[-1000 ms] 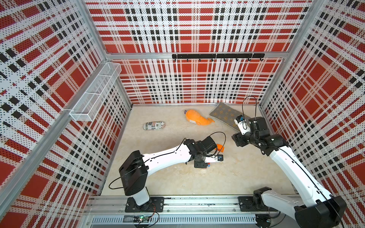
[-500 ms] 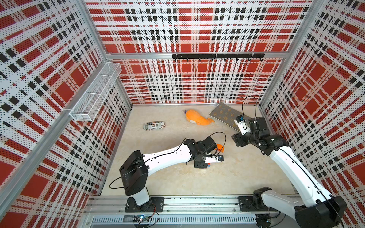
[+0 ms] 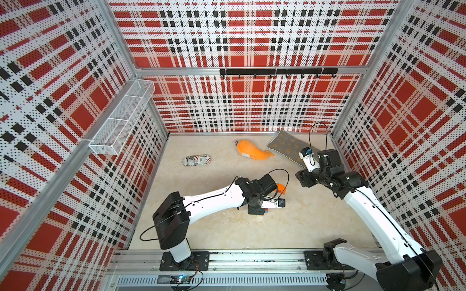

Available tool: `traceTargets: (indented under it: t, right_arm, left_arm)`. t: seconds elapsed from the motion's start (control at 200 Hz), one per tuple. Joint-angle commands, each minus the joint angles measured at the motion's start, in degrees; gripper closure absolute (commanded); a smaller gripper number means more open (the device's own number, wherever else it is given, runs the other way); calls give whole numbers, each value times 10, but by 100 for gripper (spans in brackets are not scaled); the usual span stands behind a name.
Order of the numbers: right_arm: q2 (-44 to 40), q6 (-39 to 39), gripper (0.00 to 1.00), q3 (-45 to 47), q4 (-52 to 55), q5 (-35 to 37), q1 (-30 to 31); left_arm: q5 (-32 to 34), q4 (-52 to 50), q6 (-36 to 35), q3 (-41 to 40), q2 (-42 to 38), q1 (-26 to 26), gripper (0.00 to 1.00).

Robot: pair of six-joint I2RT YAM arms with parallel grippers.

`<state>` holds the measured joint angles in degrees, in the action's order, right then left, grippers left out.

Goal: Assemble an ice cream with lego
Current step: Assemble the lego brick with the lego brick.

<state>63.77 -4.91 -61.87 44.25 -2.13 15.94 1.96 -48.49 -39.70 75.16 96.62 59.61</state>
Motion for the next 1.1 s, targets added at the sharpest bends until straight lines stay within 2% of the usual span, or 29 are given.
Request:
traceTargets:
  t: [0.0,0.391,0.762,1.097]
  right_arm:
    - [-1,2,27,6,-7,-6,-6]
    - [2,2,27,3,-7,-5,-5]
    - [2,2,27,3,-8,-9,-5]
    - [2,2,27,5,-8,-10,-5]
  left_arm:
    - [-6,0,-34,13,2,-6,94]
    - [-15,6,-29,17,9,-15,94]
    - [-2,-8,10,32,10,8,94]
    - [4,-10,13,24,2,9,94]
